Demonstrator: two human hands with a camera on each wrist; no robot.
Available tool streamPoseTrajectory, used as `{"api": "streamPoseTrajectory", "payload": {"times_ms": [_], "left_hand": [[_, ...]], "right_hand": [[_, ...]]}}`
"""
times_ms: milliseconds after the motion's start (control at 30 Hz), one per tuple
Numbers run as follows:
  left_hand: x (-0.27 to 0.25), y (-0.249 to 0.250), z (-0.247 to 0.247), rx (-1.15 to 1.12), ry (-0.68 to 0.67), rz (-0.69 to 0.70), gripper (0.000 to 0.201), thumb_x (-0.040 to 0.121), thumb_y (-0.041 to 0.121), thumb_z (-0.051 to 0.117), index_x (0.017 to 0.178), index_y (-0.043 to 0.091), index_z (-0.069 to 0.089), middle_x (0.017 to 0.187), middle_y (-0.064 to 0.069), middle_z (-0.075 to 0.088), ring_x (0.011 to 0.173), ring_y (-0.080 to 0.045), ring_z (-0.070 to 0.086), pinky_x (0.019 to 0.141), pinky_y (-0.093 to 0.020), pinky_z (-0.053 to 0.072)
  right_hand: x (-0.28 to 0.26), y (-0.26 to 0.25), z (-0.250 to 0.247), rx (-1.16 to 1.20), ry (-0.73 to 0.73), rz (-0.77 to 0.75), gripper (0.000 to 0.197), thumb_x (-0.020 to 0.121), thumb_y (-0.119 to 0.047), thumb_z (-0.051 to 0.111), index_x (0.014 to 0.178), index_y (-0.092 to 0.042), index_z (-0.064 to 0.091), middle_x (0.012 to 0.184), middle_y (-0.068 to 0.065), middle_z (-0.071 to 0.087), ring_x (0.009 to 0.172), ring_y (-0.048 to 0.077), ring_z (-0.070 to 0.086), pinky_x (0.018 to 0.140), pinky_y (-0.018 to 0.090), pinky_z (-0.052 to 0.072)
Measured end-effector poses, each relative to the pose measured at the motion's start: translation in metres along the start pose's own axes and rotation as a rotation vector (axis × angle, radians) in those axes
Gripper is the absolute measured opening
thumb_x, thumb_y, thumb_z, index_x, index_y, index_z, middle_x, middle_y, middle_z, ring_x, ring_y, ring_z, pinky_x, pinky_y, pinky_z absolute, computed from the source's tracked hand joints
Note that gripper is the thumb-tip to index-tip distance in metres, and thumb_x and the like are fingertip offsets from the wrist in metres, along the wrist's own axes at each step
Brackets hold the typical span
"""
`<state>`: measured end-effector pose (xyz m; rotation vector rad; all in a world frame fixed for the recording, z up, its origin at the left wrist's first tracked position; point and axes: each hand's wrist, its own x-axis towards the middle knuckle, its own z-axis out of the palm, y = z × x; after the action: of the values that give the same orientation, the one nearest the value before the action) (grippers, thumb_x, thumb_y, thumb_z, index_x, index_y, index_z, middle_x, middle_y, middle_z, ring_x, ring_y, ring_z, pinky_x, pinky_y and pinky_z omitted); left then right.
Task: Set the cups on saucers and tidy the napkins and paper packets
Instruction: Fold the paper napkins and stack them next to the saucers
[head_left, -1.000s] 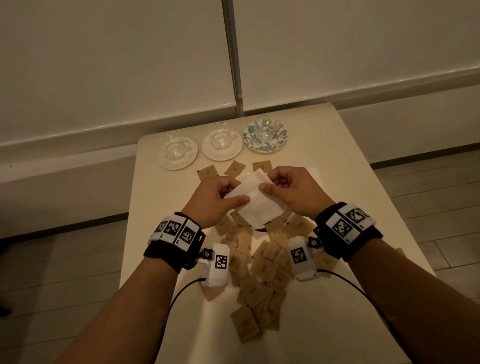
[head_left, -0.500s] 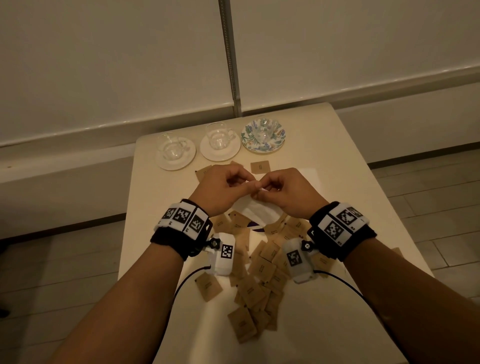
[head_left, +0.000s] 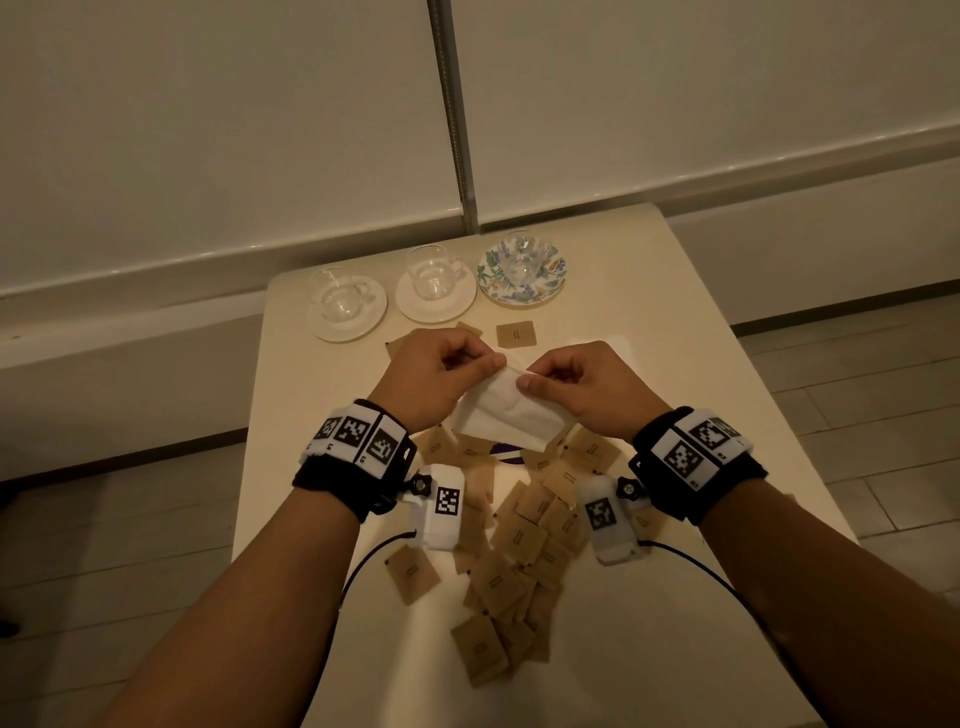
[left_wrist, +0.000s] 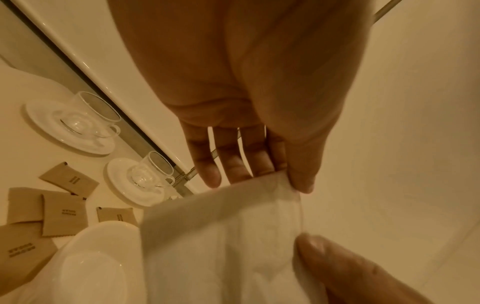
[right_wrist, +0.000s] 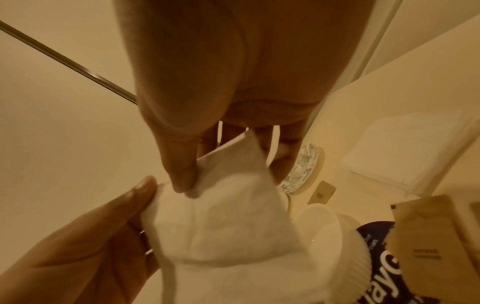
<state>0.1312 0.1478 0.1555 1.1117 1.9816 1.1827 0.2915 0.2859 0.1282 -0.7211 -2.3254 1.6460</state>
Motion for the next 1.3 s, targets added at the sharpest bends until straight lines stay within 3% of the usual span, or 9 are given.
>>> {"api": "streamPoseTrajectory", "payload": {"times_ms": [167, 300, 400, 533, 700, 933, 1100, 1200, 1300], "left_hand": [[0.002, -0.003, -0.005, 0.076, 0.028, -0.021, 0.009, 0.084, 0.028, 0.075, 0.089, 0.022, 0.074, 0.088, 0.011, 0.070, 0.077, 0.001, 0.062, 0.072, -0.016, 0.046], [0.003, 0.007, 0.012, 0.464, -0.091, 0.167, 0.038, 0.078, 0.042, 0.078, 0.113, 0.030, 0.067, 0.115, 0.013, 0.064, 0.107, -0.003, 0.054, 0.093, -0.021, 0.039], [0.009, 0.016, 0.025, 0.646, -0.255, 0.193, 0.025, 0.085, 0.044, 0.070, 0.102, 0.025, 0.074, 0.101, 0.011, 0.070, 0.098, -0.005, 0.059, 0.082, -0.017, 0.039], [0.011, 0.012, 0.026, 0.516, -0.283, 0.120, 0.010, 0.088, 0.026, 0.071, 0.091, 0.018, 0.076, 0.085, 0.007, 0.072, 0.081, -0.005, 0.063, 0.076, -0.018, 0.048], [0.010, 0.007, 0.035, 0.216, -0.181, 0.019, 0.003, 0.088, 0.019, 0.072, 0.086, 0.021, 0.073, 0.085, 0.005, 0.071, 0.077, -0.004, 0.064, 0.073, -0.018, 0.052], [0.022, -0.003, 0.056, 0.009, -0.007, -0.108, 0.010, 0.090, 0.018, 0.069, 0.082, 0.024, 0.067, 0.080, 0.003, 0.068, 0.071, -0.005, 0.061, 0.069, -0.019, 0.050], [0.025, -0.021, 0.083, -0.070, 0.081, -0.244, 0.011, 0.090, 0.009, 0.067, 0.083, 0.016, 0.063, 0.077, -0.018, 0.068, 0.071, -0.025, 0.064, 0.076, -0.044, 0.057], [0.026, -0.030, 0.101, -0.064, 0.083, -0.299, 0.013, 0.090, 0.010, 0.066, 0.086, 0.017, 0.056, 0.065, -0.003, 0.062, 0.062, -0.017, 0.062, 0.069, -0.034, 0.055], [0.030, -0.034, 0.119, -0.066, 0.084, -0.314, 0.014, 0.090, 0.006, 0.064, 0.087, 0.015, 0.053, 0.067, 0.000, 0.058, 0.065, -0.017, 0.058, 0.072, -0.041, 0.055]], "right_hand": [[-0.005, 0.017, -0.014, 0.005, 0.006, 0.032, 0.013, 0.087, -0.027, 0.072, 0.085, -0.015, 0.078, 0.076, 0.000, 0.074, 0.062, 0.003, 0.061, 0.061, 0.013, 0.045], [-0.004, 0.018, -0.012, -0.111, -0.068, -0.005, 0.008, 0.086, -0.031, 0.073, 0.082, -0.026, 0.078, 0.071, -0.008, 0.072, 0.061, 0.000, 0.060, 0.058, 0.012, 0.043], [-0.003, 0.020, -0.009, -0.154, -0.096, -0.028, 0.007, 0.085, -0.033, 0.074, 0.085, -0.027, 0.078, 0.074, -0.005, 0.073, 0.065, 0.007, 0.063, 0.059, 0.019, 0.046], [-0.008, 0.033, -0.020, -0.120, -0.059, 0.032, 0.006, 0.083, -0.026, 0.076, 0.082, -0.021, 0.078, 0.074, 0.004, 0.072, 0.067, 0.021, 0.062, 0.062, 0.025, 0.045], [-0.018, 0.048, -0.023, 0.074, -0.086, 0.082, 0.032, 0.078, -0.027, 0.081, 0.108, -0.020, 0.070, 0.101, -0.004, 0.073, 0.093, 0.006, 0.067, 0.082, 0.016, 0.052], [-0.018, 0.075, -0.016, 0.343, 0.089, 0.273, 0.022, 0.084, -0.017, 0.076, 0.102, -0.006, 0.071, 0.095, 0.013, 0.075, 0.082, 0.025, 0.072, 0.075, 0.036, 0.060], [-0.016, 0.087, -0.025, 0.524, 0.211, 0.336, 0.020, 0.087, -0.008, 0.071, 0.104, 0.000, 0.067, 0.094, 0.015, 0.075, 0.082, 0.026, 0.073, 0.070, 0.037, 0.060], [-0.016, 0.094, -0.034, 0.524, 0.272, 0.379, 0.015, 0.086, -0.009, 0.073, 0.092, -0.005, 0.061, 0.080, 0.014, 0.072, 0.067, 0.022, 0.069, 0.059, 0.033, 0.059], [-0.016, 0.105, -0.043, 0.508, 0.356, 0.416, 0.023, 0.085, -0.009, 0.074, 0.088, -0.010, 0.051, 0.065, 0.007, 0.066, 0.053, 0.015, 0.062, 0.052, 0.031, 0.055]]}}
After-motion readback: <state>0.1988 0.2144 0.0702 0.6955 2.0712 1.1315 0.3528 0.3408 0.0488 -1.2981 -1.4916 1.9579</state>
